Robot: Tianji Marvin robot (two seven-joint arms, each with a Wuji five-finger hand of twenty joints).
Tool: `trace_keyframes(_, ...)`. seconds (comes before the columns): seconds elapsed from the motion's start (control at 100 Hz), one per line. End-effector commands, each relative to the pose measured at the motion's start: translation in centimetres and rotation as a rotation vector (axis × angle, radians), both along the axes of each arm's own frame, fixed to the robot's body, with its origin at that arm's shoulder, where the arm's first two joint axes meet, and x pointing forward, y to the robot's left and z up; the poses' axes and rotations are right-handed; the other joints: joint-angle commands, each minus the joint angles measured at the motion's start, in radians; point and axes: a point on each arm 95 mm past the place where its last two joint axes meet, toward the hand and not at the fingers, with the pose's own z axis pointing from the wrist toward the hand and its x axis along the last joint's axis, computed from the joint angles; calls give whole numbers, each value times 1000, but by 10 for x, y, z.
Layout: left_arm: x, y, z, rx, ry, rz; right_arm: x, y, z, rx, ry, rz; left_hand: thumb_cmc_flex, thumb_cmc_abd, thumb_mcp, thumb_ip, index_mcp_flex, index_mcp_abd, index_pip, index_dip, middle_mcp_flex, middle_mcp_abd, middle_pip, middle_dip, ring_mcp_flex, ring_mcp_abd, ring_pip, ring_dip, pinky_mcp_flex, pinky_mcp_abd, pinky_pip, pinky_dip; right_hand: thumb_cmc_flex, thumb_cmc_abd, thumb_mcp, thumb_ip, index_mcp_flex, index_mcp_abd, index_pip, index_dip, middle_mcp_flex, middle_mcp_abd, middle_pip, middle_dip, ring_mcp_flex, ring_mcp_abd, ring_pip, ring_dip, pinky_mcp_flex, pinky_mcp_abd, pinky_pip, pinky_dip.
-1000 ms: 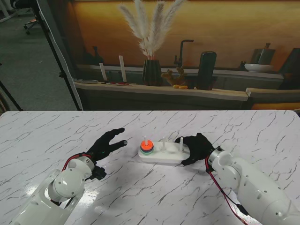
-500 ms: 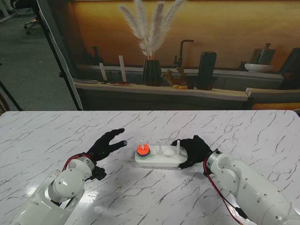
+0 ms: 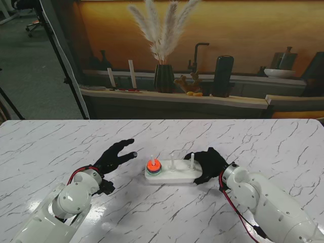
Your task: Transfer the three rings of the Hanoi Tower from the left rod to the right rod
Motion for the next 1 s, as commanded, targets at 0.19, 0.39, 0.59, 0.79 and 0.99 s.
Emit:
trace_keyframes(0.19, -3, -5, -3, -20, 4, -19, -13, 4, -13, -43, 22, -51, 32, 16, -19, -42, 8, 12, 3, 14, 27, 1, 5, 12, 8, 0, 8, 14, -6, 18, -20, -10, -31, 4, 119, -22, 0, -106, 44, 3, -50, -48, 45, 18, -35, 47, -10, 6, -52, 28, -25, 13)
trace_keyframes(0.39, -3, -4, -3, -21, 5, -17, -16, 4, -12, -91, 63, -90, 34, 16, -19, -42, 8, 11, 3, 15, 28, 2, 6, 12, 9, -1, 8, 14, -6, 18, -20, -11, -88, 20, 89, -29, -83, -63, -52, -16, -138, -5, 3, 16, -95, 70, -49, -4, -90, 41, -63, 15)
trace_keyframes(0.59, -3, -4, -3, -20, 3, -17, -17, 3, -8, -73, 75, -132, 37, 10, -19, -42, 5, 10, 2, 14, 27, 0, 5, 12, 9, 0, 8, 14, -6, 17, -21, -12, -131, 31, 81, -35, -161, -67, -130, -35, -222, 30, -37, 9, -132, 85, -76, -7, -118, 53, -93, 17)
trace_keyframes(0.79, -1, -3, -6, 6, -16, -34, -15, -5, 5, -20, 67, -205, 40, -32, -21, -39, -19, -2, -8, 11, 12, -6, 1, 10, 14, -2, 9, 14, -3, 29, -11, -4, -129, 61, 65, -31, -203, -71, -173, -50, -263, 47, -55, 2, -165, 90, -99, -12, -131, 55, -112, 20)
trace_keyframes(0.99, 3, -6, -12, 42, -55, -97, -17, -18, 26, 32, 22, -274, 48, -162, -7, -25, 3, -30, 17, 32, 13, -11, 14, 33, 87, 20, 50, 52, 7, 69, 209, 173, -101, 77, 44, -22, -188, -74, -173, -48, -265, 49, -57, -3, -164, 91, -109, -13, -134, 56, -125, 24)
